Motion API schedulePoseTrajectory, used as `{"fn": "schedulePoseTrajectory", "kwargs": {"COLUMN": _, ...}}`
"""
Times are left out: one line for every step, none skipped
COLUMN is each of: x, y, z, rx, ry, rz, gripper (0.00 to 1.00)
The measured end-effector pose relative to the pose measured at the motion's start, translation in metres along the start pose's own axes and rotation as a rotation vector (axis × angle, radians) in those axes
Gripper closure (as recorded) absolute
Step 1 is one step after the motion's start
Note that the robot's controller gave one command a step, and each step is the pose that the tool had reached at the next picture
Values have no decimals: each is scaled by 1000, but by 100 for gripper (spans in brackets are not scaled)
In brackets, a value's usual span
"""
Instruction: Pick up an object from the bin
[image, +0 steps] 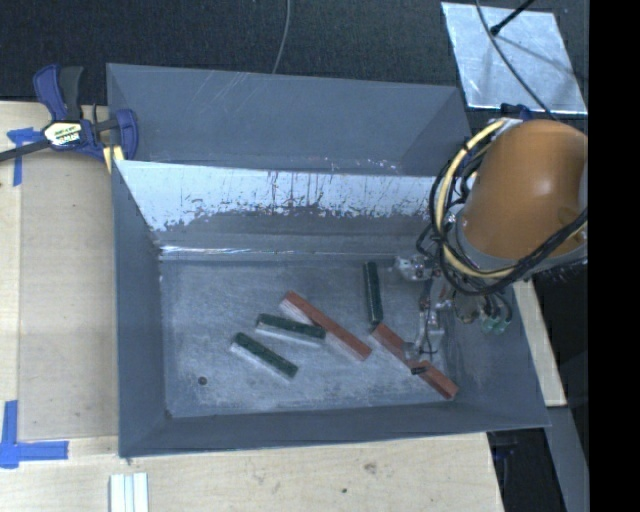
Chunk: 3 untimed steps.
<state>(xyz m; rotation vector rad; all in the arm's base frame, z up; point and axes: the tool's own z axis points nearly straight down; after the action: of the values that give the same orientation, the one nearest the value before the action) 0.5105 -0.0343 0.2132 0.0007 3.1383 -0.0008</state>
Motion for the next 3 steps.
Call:
{"fn": "schedulePoseTrajectory", "kwargs": {"x": -10, "y": 17, "z": 52, "rx": 0, "ry": -6, "rz": 26, "gripper": 0}}
{"fn": "schedulePoseTrajectory", "kwargs": {"x": -24, "y": -1, "z": 133, "rx": 1, "ry": -3, "rz": 44, "gripper": 0}}
{"fn": "schedulePoseTrajectory", "kwargs": {"x": -6, "y": -9, "z": 142, "rx": -1, "ry": -1, "rz": 96, "gripper": 100}}
